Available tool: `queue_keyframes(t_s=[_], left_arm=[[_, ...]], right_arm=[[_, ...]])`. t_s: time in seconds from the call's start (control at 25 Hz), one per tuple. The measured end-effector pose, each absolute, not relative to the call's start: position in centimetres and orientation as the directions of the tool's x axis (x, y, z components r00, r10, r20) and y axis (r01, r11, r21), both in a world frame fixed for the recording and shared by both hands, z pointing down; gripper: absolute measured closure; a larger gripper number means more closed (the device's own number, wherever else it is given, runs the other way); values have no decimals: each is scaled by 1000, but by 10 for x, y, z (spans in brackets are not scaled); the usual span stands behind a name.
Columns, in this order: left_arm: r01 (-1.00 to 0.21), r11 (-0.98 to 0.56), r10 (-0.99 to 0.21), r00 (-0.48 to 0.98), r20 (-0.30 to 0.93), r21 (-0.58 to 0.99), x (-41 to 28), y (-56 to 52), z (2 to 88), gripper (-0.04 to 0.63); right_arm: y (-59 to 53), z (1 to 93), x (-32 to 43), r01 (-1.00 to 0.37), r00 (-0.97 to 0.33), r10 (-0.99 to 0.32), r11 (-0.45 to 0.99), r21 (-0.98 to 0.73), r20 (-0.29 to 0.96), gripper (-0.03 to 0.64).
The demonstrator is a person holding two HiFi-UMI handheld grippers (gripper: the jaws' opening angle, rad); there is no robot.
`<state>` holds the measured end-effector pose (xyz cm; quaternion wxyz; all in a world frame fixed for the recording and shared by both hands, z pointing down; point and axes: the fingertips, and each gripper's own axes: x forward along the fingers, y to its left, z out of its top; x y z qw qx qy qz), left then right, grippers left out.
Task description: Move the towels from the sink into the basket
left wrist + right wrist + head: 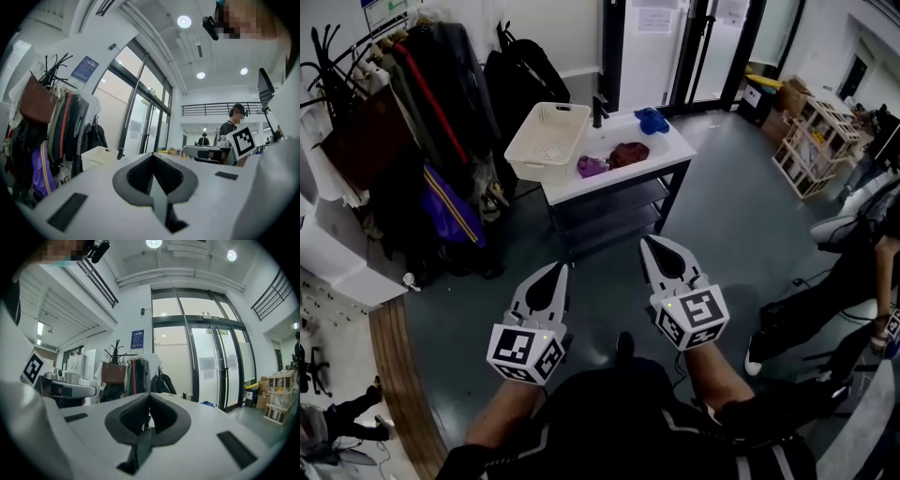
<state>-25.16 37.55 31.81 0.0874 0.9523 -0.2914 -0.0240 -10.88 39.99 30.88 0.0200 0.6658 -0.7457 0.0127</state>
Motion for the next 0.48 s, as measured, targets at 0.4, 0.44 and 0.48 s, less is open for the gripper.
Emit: queue_keyframes(t_s=[0.4, 0.44, 0.48], left_arm=[[-584, -798, -583, 811, 56, 147, -180, 316, 316, 592], [-594, -792, -592, 804, 58, 145, -174, 311, 316, 592], [-602, -786, -600, 798, 61, 142, -168, 306, 316, 592]], right_arm=[[349, 311, -26, -992, -124, -991, 122, -32, 48, 614], [345, 312, -18, -992, -126, -991, 124, -33, 52, 614], [342, 313, -11, -991, -129, -990, 128, -34, 55, 614]])
